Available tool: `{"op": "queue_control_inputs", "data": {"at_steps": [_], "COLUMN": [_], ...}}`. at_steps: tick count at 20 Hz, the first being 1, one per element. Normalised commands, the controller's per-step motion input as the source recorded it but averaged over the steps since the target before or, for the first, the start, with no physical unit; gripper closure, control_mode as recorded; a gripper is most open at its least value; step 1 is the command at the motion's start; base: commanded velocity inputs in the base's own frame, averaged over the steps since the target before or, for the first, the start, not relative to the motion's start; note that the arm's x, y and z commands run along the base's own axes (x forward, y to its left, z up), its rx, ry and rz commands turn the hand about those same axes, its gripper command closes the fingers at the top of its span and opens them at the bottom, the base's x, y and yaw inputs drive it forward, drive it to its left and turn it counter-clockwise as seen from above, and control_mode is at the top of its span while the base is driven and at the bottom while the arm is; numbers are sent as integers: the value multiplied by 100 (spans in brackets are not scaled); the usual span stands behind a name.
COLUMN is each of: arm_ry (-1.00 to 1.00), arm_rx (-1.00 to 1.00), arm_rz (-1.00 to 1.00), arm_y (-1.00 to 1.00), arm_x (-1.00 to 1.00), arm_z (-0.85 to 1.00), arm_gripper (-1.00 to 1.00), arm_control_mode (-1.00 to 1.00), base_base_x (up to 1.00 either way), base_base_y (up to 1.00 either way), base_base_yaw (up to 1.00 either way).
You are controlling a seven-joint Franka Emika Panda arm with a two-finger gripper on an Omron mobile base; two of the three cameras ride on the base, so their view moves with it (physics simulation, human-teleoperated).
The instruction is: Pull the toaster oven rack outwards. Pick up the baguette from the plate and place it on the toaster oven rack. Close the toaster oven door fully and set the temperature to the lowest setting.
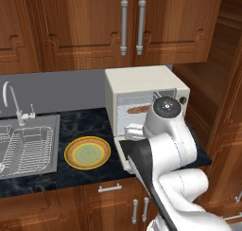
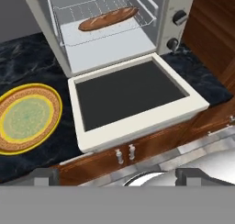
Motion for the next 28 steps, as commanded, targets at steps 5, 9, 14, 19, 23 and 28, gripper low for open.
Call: {"op": "queue_control_inputs", "data": {"at_steps": [5, 9, 14, 19, 23, 28], "arm_ry": [-7, -10, -12, -23, -19, -19], "arm_rx": [-1, 0, 0, 0, -1, -1], "arm_rz": [-7, -13, -13, -9, -5, -3], "arm_y": [61, 44, 41, 42, 17, 6], "arm_x": [-22, 0, 0, 7, 16, 13], "arm_z": [0, -15, -27, -43, -24, -27], "arm_gripper": [-100, -100, -100, -100, -100, -100], "arm_control_mode": [-100, -100, -100, -100, -100, -100], "base_base_x": [0, 0, 0, 0, 0, 0], "base_base_y": [0, 0, 0, 0, 0, 0], "base_base_yaw": [0, 0, 0, 0, 0, 0]}}
